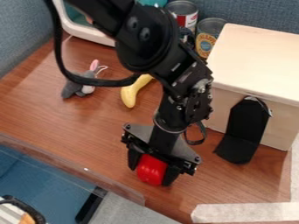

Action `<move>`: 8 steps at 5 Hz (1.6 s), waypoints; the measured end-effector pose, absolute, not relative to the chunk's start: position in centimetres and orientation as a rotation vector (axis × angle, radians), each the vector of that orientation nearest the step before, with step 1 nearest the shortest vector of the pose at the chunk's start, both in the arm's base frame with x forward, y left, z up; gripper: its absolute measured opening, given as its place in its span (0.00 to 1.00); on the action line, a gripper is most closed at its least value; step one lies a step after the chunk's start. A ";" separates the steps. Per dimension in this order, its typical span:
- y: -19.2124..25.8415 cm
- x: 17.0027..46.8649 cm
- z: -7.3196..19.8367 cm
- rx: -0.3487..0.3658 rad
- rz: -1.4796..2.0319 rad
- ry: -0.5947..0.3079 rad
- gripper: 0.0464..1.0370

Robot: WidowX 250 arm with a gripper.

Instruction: Move a object to the left side of the table

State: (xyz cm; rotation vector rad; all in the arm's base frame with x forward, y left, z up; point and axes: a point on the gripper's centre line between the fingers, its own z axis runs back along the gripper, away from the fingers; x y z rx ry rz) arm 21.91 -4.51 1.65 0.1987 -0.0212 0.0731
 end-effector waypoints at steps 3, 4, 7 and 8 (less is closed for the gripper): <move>5.9 27.5 10.6 -0.017 0.238 -0.199 0.73; 11.2 29.8 11.6 -0.030 0.276 -0.201 0.73; 21.3 32.4 9.2 0.106 0.324 -0.174 0.73; 23.5 32.5 5.8 0.125 0.335 -0.097 0.73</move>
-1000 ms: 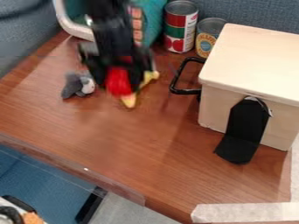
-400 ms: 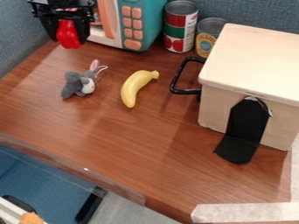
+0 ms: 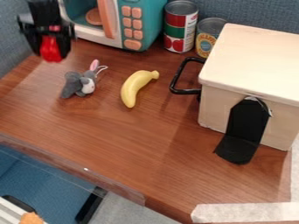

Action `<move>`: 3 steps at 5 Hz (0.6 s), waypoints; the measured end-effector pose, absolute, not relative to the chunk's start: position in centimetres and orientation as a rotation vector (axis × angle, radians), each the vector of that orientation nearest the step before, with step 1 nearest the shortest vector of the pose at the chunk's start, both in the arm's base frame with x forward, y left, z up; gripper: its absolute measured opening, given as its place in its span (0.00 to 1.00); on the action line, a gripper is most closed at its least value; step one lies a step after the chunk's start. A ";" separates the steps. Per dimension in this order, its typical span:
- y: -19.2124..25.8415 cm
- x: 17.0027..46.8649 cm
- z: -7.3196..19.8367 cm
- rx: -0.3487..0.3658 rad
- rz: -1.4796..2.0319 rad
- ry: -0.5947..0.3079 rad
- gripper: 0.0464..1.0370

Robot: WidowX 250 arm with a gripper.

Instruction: Move a object to the left side of the table

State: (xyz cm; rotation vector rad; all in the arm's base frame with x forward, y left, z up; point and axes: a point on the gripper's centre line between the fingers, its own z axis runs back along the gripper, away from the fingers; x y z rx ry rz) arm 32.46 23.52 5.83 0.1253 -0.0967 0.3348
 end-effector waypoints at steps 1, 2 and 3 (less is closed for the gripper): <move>24.6 32.7 3.8 0.106 0.341 -0.045 0.73; 25.4 31.9 3.1 0.105 0.343 -0.010 0.73; 25.5 32.0 3.1 0.109 0.339 -0.015 0.80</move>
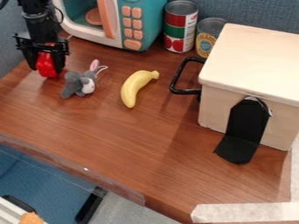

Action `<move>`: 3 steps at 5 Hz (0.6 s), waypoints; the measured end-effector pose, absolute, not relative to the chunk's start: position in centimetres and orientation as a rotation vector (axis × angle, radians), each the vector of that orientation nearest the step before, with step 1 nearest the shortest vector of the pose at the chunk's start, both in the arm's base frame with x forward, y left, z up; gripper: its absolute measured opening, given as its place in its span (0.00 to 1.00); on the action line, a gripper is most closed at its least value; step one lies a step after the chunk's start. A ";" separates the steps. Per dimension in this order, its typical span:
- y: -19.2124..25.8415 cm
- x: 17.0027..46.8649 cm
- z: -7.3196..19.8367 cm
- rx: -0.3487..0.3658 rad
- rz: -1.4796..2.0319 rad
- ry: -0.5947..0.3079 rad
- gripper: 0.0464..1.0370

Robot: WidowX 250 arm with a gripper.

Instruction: Move a object to the left side of the table

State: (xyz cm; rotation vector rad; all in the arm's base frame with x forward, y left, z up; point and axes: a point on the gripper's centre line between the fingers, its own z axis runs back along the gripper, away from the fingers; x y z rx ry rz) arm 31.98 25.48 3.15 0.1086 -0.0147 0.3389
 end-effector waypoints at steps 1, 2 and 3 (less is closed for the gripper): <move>25.4 31.8 3.1 0.108 0.330 -0.006 0.97; 25.0 31.4 3.3 0.110 0.305 0.016 0.97; 24.2 31.5 5.8 0.119 0.276 -0.019 0.96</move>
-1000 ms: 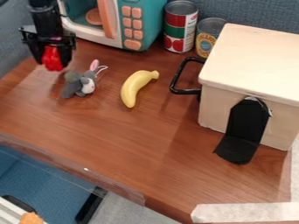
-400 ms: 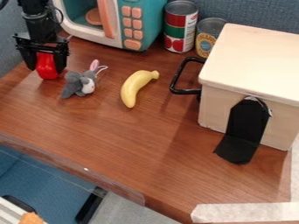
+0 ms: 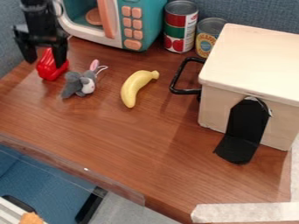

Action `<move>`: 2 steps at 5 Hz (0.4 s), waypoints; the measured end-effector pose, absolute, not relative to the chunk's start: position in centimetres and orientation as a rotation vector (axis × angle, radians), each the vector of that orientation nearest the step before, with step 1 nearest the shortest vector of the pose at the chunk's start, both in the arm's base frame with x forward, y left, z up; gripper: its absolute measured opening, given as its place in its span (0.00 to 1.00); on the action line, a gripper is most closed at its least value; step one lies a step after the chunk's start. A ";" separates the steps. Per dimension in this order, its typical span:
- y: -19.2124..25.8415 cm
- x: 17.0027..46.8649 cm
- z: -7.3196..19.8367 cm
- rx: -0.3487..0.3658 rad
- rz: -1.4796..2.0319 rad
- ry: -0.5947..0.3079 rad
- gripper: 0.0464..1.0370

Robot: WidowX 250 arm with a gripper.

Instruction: Move a object to the left side of the table

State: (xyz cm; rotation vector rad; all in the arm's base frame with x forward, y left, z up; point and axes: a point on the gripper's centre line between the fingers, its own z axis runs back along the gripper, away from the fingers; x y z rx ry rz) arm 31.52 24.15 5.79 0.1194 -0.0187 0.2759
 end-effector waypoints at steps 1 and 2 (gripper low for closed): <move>23.3 31.6 7.5 0.092 0.242 -0.063 0.96; 23.1 31.6 8.4 0.093 0.199 -0.086 0.96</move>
